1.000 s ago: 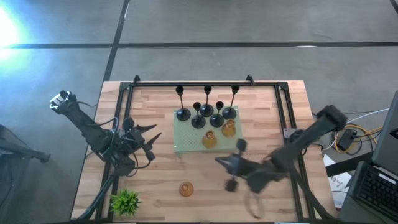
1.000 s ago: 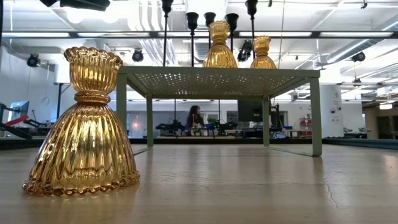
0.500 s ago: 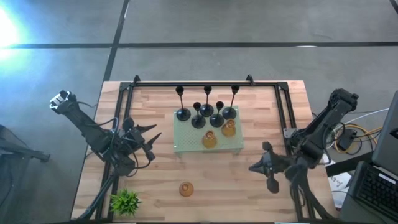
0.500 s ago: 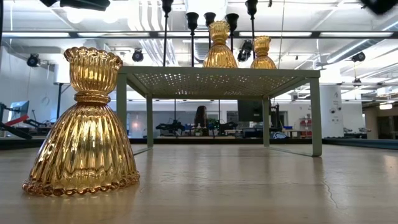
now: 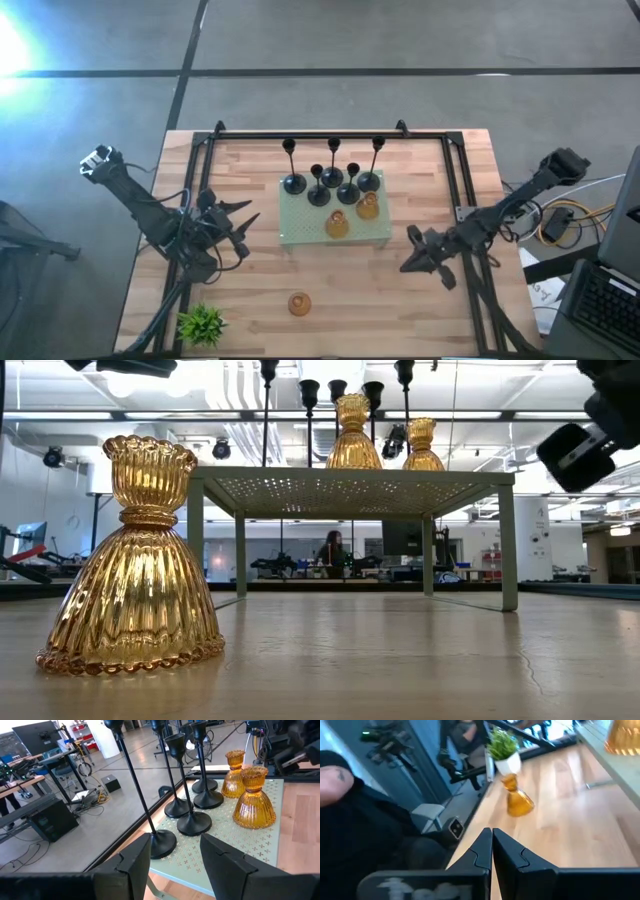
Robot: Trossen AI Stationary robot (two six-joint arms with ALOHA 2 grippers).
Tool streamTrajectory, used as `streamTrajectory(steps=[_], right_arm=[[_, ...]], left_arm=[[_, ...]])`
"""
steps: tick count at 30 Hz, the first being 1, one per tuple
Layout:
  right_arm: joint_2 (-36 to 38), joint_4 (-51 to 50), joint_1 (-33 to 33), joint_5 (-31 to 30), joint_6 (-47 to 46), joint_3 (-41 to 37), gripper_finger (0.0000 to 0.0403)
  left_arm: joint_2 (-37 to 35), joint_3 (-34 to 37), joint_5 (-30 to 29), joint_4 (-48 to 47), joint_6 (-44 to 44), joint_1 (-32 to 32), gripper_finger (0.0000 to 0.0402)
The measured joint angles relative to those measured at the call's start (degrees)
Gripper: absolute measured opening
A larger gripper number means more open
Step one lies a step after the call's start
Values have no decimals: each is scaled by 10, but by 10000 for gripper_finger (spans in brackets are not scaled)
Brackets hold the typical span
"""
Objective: Pick & Place candle stick holders
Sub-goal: Put the yellow glass candle holder on the shelf
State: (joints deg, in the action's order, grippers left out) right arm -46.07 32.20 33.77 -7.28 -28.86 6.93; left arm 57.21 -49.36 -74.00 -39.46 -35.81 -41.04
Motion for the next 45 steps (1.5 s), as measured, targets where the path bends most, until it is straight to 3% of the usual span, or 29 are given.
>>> streamTrajectory(steps=[3, 11, 24, 31, 35, 45], right_arm=[[13, 6, -25, 34, 53, -9, 8], [109, -5, -100, 37, 162, -64, 8], [293, -219, -262, 137, 209, -64, 8], [378, -288, -316, 132, 288, -64, 8], [418, -313, -350, 97, 328, -64, 8], [450, -315, -399, 86, 366, -64, 8]], left_arm=[[0, 0, 0, 0, 0, 0, 177], [0, 0, 0, 0, 0, 0, 177], [0, 0, 0, 0, 0, 0, 177], [0, 0, 0, 0, 0, 0, 177], [0, 0, 0, 0, 0, 0, 177], [0, 0, 0, 0, 0, 0, 177]])
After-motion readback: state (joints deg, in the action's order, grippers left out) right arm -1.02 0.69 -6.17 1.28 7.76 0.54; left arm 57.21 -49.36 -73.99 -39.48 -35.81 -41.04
